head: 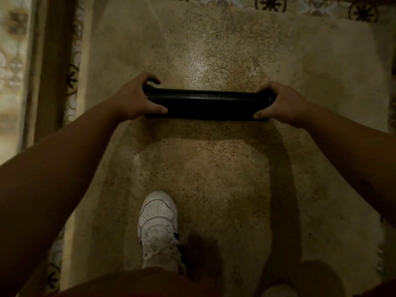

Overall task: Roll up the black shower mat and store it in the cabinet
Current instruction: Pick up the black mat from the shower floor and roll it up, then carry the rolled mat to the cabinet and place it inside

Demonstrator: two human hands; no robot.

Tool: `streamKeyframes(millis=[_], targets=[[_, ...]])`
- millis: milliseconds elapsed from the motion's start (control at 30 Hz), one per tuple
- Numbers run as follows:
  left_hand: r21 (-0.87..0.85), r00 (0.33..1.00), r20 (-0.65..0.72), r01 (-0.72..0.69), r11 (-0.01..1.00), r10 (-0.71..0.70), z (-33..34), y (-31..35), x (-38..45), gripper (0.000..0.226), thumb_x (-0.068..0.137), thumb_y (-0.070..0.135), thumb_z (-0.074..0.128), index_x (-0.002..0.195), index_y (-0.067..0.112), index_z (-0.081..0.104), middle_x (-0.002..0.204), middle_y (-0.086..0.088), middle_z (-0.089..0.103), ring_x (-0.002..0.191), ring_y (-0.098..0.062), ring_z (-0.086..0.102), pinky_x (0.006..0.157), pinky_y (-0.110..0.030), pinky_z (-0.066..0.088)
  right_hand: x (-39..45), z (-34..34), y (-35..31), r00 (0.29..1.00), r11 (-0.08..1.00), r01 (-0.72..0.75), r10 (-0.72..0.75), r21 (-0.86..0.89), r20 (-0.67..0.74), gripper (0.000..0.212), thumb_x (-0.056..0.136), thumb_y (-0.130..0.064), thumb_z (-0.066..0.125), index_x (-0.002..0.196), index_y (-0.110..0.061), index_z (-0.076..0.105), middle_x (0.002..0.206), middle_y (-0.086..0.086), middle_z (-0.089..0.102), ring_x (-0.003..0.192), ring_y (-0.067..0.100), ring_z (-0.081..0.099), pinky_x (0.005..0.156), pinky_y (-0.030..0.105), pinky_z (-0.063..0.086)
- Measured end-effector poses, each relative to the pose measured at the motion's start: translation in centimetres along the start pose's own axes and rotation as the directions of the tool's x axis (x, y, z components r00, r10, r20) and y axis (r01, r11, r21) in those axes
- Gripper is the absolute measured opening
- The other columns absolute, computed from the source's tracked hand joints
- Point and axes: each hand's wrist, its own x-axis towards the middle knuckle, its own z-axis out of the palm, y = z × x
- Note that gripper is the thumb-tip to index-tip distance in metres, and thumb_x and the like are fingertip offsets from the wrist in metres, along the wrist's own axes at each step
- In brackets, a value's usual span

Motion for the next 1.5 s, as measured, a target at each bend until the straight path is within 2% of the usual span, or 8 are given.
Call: streamKeyframes(millis=[167, 300, 400, 600, 833, 1000, 1133, 1500], targets=[[-0.598, 0.994, -0.044, 0.057, 0.799, -0.104, 0.6, 0.1, -0.9, 0.049, 0.081, 0.008, 0.072, 0.124, 0.022, 0.051, 0.125, -0.007, 0.048, 0.107, -0.028, 0.059, 0.071, -0.033, 0.060, -0.6, 0.7, 0.5, 0.997, 0.881, -0.050, 0.072, 0.470, -0.028, 0.049, 0.076, 0.011, 0.069, 0.115, -0.013, 0.052, 0.110, 0.003, 0.050, 0.099, 0.023, 0.060, 0.068, 0.029, 0.061], [-0.709, 0.980, -0.123, 0.024, 0.705, -0.157, 0.8, 0.7, -0.6, 0.054, 0.087, 0.012, 0.066, 0.136, 0.019, 0.044, 0.128, -0.005, 0.048, 0.110, -0.027, 0.058, 0.077, -0.033, 0.056, -0.4, 1.6, 0.4, 0.992, 0.682, -0.011, 0.101, 0.731, -0.079, 0.049, 0.078, 0.002, 0.070, 0.123, -0.010, 0.053, 0.124, 0.009, 0.055, 0.111, 0.026, 0.061, 0.082, 0.036, 0.056], [-0.700, 0.964, -0.193, -0.004, 0.714, -0.183, 0.7, 1.8, -1.2, 0.053, 0.088, 0.016, 0.066, 0.136, 0.019, 0.043, 0.126, -0.004, 0.048, 0.108, -0.025, 0.058, 0.074, -0.032, 0.055, -0.9, 1.3, -1.0, 0.990, 0.695, -0.007, 0.104, 0.719, -0.092, 0.030, 0.087, -0.001, 0.063, 0.115, -0.010, 0.058, 0.116, 0.007, 0.062, 0.110, 0.023, 0.062, 0.088, 0.032, 0.054], [-0.663, 0.959, -0.219, -0.011, 0.748, -0.180, -3.1, 7.0, -4.8, 0.051, 0.094, 0.019, 0.058, 0.141, 0.017, 0.038, 0.128, -0.007, 0.045, 0.109, -0.024, 0.056, 0.080, -0.034, 0.054, -4.1, -1.8, -6.5, 0.989, 0.795, 0.010, 0.082, 0.606, -0.124, 0.032, 0.085, -0.005, 0.067, 0.116, -0.010, 0.061, 0.103, 0.001, 0.066, 0.095, 0.015, 0.064, 0.077, 0.025, 0.051], [-0.724, 0.992, -0.065, 0.029, 0.689, -0.110, -13.7, 18.2, -14.6, 0.056, 0.088, 0.016, 0.061, 0.140, 0.023, 0.042, 0.140, -0.009, 0.036, 0.117, -0.029, 0.053, 0.080, -0.030, 0.056, -15.7, -9.4, -16.4, 0.979, 0.781, -0.003, 0.131, 0.625, -0.159, 0.035, 0.086, -0.005, 0.067, 0.118, -0.015, 0.059, 0.108, -0.001, 0.065, 0.100, 0.016, 0.064, 0.086, 0.032, 0.052], [-0.740, 0.961, -0.189, -0.002, 0.672, -0.204, -19.3, 28.1, -22.5, 0.046, 0.089, 0.005, 0.062, 0.133, 0.010, 0.048, 0.130, -0.012, 0.053, 0.113, -0.033, 0.058, 0.081, -0.038, 0.056, -25.3, -15.4, -25.0, 0.962, 0.730, 0.005, 0.182, 0.684, -0.201, 0.037, 0.084, -0.003, 0.068, 0.118, -0.014, 0.061, 0.109, 0.002, 0.067, 0.103, 0.018, 0.065, 0.089, 0.033, 0.052], [-0.756, 0.943, -0.214, 0.005, 0.654, -0.254, -24.3, 34.4, -28.7, 0.042, 0.090, 0.008, 0.063, 0.131, 0.008, 0.053, 0.128, -0.016, 0.058, 0.112, -0.031, 0.060, 0.079, -0.035, 0.057, -32.4, -20.0, -32.6, 0.963, 0.805, 0.034, 0.132, 0.592, -0.234, 0.029, 0.085, -0.007, 0.068, 0.110, -0.023, 0.065, 0.105, 0.000, 0.069, 0.102, 0.017, 0.066, 0.091, 0.035, 0.052], [-0.725, 0.966, -0.227, -0.084, 0.684, -0.121, -39.2, 49.1, -40.6, 0.043, 0.090, 0.004, 0.059, 0.131, 0.014, 0.054, 0.115, -0.006, 0.064, 0.105, -0.027, 0.063, 0.079, -0.033, 0.059, -46.6, -28.6, -49.5, 0.912, 0.799, 0.137, 0.130, 0.586, -0.390, 0.026, 0.084, -0.011, 0.071, 0.097, -0.032, 0.065, 0.102, -0.004, 0.069, 0.098, 0.019, 0.067, 0.086, 0.041, 0.055]])
